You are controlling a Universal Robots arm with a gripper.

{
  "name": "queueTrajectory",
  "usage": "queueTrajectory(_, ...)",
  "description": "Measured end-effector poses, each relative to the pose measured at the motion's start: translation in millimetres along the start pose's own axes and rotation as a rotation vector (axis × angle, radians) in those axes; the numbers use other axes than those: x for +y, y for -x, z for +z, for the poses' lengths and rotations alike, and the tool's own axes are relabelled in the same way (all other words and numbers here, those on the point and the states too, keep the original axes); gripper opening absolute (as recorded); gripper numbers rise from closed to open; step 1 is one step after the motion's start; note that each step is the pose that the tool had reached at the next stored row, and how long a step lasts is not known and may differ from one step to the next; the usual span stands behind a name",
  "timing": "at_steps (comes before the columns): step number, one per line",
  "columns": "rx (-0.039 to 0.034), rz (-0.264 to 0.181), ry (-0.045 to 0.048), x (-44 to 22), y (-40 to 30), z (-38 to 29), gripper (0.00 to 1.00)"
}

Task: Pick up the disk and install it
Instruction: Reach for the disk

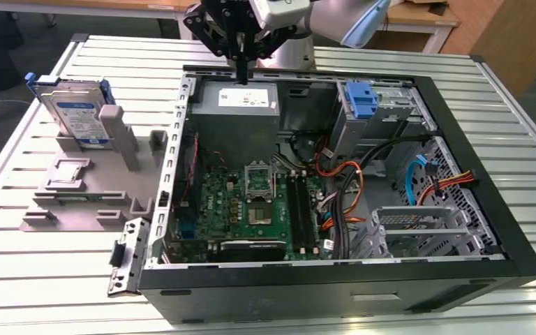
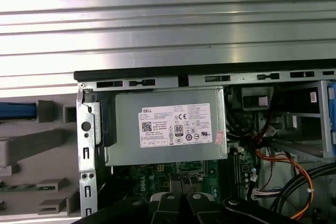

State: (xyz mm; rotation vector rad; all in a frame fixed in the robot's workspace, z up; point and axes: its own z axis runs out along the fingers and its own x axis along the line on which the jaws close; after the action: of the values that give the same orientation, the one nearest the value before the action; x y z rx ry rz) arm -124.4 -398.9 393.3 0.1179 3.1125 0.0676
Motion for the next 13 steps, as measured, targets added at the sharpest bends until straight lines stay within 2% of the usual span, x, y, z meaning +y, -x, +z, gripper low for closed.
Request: queueTrajectory(13, 0.0000, 0.000, 0.0000, -0.2, -3.1, -0.1, 0.10)
